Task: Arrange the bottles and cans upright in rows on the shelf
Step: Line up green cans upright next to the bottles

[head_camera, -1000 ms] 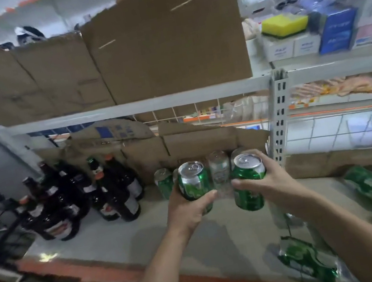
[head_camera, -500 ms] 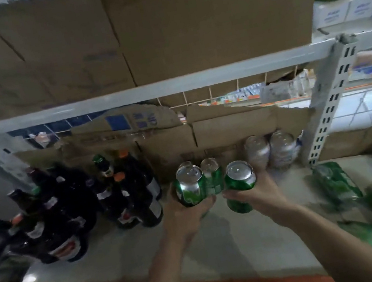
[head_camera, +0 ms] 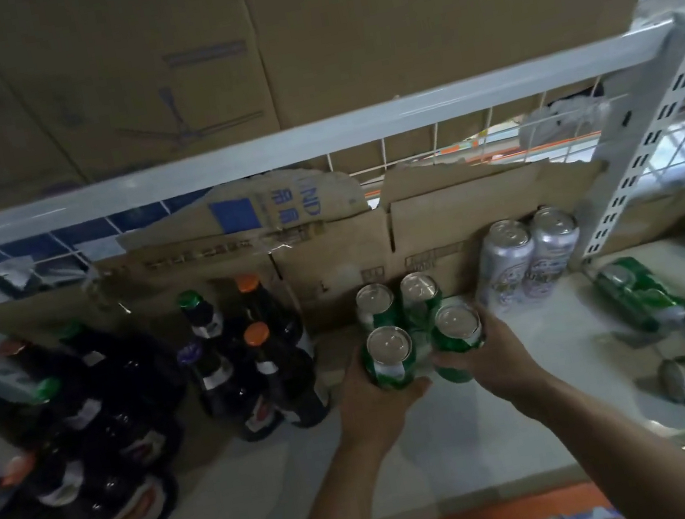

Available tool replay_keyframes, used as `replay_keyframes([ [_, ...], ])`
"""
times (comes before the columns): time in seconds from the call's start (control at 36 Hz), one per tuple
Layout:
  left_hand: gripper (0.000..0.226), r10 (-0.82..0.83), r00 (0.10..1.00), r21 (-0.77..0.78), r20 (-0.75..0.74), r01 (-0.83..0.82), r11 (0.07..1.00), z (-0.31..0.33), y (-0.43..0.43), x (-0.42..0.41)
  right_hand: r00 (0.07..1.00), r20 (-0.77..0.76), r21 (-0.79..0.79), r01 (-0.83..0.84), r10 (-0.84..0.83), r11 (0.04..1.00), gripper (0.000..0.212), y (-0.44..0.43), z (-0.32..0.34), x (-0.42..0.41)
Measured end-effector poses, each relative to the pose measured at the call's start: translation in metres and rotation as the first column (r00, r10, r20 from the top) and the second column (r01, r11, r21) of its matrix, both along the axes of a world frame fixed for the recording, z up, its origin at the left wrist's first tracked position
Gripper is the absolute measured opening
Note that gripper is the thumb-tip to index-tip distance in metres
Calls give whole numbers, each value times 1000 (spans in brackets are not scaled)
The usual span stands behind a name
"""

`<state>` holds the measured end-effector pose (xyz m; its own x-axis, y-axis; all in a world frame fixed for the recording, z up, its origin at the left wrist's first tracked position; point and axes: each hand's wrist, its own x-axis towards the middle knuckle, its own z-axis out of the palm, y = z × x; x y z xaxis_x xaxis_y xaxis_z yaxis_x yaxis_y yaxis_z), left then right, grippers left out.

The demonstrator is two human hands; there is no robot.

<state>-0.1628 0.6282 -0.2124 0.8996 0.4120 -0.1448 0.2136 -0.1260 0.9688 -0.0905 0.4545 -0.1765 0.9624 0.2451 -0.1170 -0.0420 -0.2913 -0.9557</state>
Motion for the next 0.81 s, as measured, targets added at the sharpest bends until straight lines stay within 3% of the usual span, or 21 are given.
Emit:
replay_keyframes([
  [0.08,59,5,1000,18,-20,-5,1000,-10,-2,4,1000,14,-35,9,-9,999,57,1,-10,4],
  [0.33,73,40,999,-39,15,-40,998,-17,-8,16,1000,-13,-71,-20,19,997,61,8,-28,17],
  [0.56,74,63,998,20,-11,-63,998,-31,-6,14,980,7,-176,-197,201,965,61,-6,-39,22],
  [0.67,76,20,999,61,-28,-19,998,-35,-2,9,980,-6,-252,-194,199,948,73,-8,-55,24],
  [0.81,77,29,997,125,-70,-20,992,-31,-4,9,987,12,-318,-150,163,936,72,-6,-48,22],
])
